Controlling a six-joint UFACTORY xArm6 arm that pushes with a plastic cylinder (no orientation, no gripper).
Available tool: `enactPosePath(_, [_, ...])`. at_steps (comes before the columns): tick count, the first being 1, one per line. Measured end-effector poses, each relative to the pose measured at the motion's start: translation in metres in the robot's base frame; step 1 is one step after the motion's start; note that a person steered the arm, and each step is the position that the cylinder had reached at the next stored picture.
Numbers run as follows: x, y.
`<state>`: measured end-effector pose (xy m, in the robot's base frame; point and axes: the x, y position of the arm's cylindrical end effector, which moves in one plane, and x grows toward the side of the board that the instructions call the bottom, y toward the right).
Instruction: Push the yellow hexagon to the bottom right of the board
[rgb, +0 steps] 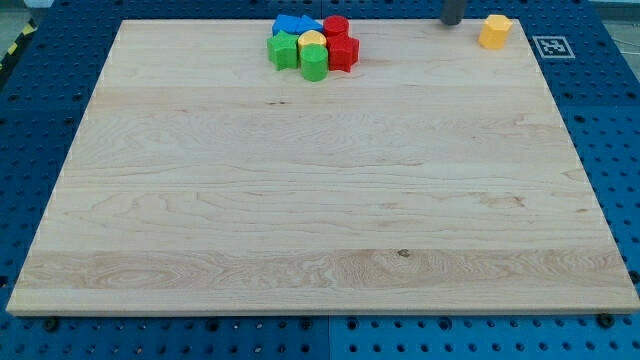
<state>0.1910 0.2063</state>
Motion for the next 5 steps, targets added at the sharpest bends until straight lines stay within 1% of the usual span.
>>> enactPosePath(2, [0.002, 0.047])
enactPosePath(4, [0.04, 0.051])
enactPosePath(5, [0.045, 0.046])
